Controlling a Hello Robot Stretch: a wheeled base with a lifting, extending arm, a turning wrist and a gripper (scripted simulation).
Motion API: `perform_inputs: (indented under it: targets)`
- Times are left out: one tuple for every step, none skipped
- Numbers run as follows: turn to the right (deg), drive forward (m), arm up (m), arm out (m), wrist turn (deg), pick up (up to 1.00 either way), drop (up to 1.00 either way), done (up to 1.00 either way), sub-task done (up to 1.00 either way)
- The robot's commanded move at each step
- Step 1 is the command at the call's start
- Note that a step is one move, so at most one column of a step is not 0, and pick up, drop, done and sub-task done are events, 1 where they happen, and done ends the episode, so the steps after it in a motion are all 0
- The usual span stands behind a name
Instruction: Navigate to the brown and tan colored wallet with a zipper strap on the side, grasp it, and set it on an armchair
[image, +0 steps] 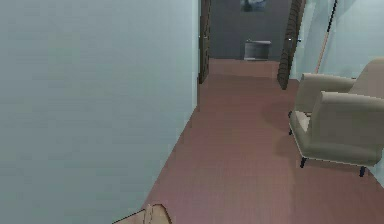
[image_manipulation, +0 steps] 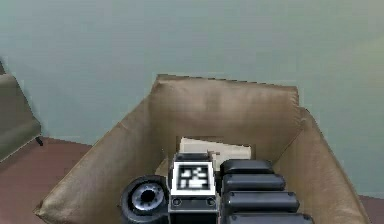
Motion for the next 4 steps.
perform_inputs:
  targets:
    - [0.0,0.0,0.0,0.4,0.0,0.0,0.0,0.0,0.0]
    - [0.0,0.0,0.0,0.0,45.0,0.0,0.0,0.0,0.0]
    - [0.0,0.0,0.0,0.0,45.0,0.0,0.0,0.0,0.0]
    - [0.0,0.0,0.0,0.0,45.0,0.0,0.0,0.0,0.0]
